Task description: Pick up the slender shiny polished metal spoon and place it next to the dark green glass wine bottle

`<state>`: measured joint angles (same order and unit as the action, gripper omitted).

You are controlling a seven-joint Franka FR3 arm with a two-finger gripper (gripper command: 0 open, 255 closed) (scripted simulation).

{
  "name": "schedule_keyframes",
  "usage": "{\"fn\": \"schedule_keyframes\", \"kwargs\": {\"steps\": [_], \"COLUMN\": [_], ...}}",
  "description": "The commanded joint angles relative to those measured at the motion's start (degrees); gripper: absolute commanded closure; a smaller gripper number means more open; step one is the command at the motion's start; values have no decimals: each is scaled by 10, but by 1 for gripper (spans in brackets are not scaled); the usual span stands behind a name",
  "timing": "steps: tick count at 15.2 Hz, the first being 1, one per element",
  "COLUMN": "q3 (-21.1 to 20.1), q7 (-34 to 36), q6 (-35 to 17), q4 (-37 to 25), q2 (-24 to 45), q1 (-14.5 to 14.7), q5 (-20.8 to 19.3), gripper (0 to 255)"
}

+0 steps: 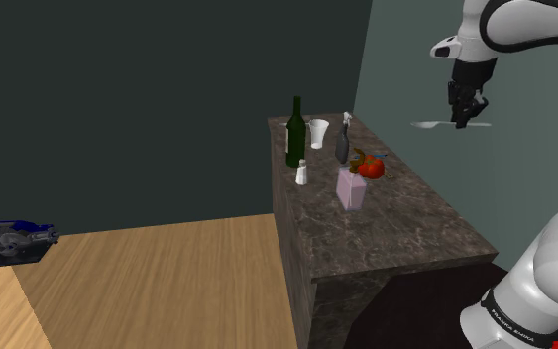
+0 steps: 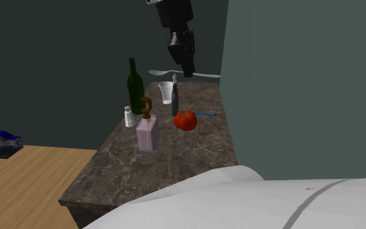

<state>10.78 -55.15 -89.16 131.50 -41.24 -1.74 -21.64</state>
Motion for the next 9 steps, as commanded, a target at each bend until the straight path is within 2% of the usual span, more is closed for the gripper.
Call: {"fn": "schedule_keyframes", "kwargs": {"steps": [1, 4, 9], "q3": [-3, -5, -6], "q7": [-4, -8, 7], "q6": [15, 30, 1], "q4": [-20, -40, -118], "q2": [4, 9, 119], "q1": [1, 1, 15], "q5": [2, 4, 21], "gripper": [255, 255, 255]}}
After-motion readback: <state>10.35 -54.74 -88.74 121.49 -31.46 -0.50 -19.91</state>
